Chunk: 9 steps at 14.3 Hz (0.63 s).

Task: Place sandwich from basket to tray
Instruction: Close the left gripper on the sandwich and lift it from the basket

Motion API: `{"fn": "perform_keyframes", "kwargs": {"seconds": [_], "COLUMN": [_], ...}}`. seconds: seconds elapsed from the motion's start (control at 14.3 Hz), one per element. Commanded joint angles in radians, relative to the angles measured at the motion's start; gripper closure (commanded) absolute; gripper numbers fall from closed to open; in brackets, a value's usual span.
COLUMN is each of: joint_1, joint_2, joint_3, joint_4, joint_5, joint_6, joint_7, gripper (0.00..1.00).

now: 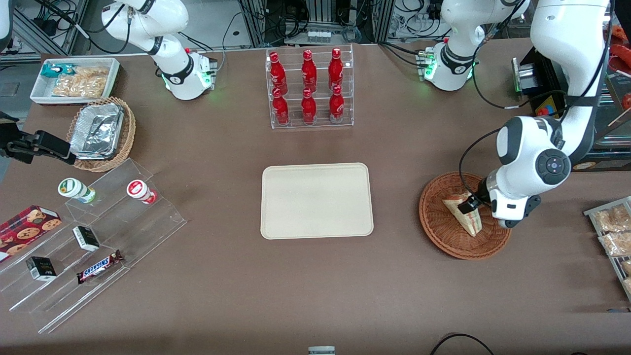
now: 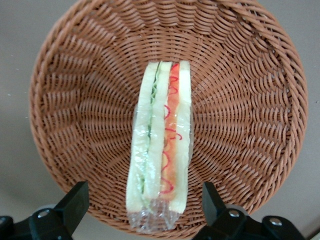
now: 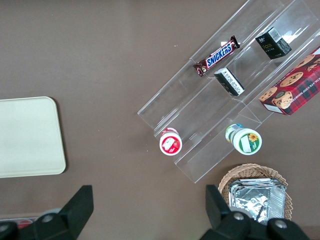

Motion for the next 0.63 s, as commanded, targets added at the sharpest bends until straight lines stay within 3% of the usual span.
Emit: {"fn": "perform_keyframes", "kwargs": {"seconds": [0.0,0.21,0.28,0.35,0.49,0.56], "joint_1": [-0.004,-0.004,-0.004,-0.005,-0.004,-0.005], "joint_2": [0.031,0.052,0.055,0.057,0.055,0.054], "joint_3": [0.003,0.003,0.003,0.003,0.003,0.003], "joint_4": [0.003,-0.007,-0.008,-0.006,-0.006,-0.003], "joint_5": [-0.005,-0.005,-0.004,-0.005,-0.005,-0.005], "joint_6": [0.016,0.048,0.054,0.056,0.056,0.056], "joint_7": [-0.016,-0.019,-0.019,-0.019,-0.021,-0.019], "gripper": [0.00,0.00,0.06,0.22,0.63,0.78]}}
